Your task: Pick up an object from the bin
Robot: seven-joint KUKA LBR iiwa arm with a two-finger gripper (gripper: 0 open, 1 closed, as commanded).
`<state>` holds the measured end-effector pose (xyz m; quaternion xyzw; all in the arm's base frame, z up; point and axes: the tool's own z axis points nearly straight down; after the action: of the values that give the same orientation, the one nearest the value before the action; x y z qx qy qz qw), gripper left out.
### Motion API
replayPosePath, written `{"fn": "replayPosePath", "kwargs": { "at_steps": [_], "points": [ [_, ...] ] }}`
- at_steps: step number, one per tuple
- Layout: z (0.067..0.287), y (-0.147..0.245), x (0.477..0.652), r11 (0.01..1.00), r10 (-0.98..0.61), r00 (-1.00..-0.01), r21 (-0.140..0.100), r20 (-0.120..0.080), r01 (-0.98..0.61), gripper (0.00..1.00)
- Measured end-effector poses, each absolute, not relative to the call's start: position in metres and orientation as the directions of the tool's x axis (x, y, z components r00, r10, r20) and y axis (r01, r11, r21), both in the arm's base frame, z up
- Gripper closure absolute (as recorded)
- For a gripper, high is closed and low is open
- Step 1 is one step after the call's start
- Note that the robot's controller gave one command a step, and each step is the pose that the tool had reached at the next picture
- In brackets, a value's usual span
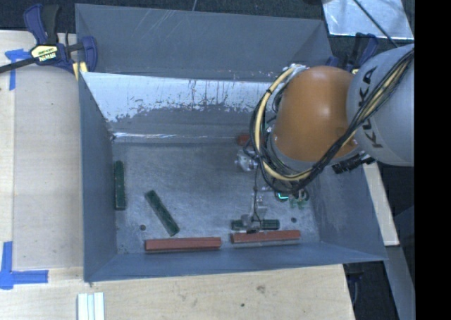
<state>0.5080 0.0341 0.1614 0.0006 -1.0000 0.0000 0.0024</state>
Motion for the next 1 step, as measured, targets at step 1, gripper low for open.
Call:
{"fn": "replayPosePath", "kwargs": {
  "at_steps": [1],
  "points": [
    [0.1649, 0.034, 0.5098, 1.0, 0.0, -1.0, 0.0, -0.003, 0.0, 0.0]
  ]
}}
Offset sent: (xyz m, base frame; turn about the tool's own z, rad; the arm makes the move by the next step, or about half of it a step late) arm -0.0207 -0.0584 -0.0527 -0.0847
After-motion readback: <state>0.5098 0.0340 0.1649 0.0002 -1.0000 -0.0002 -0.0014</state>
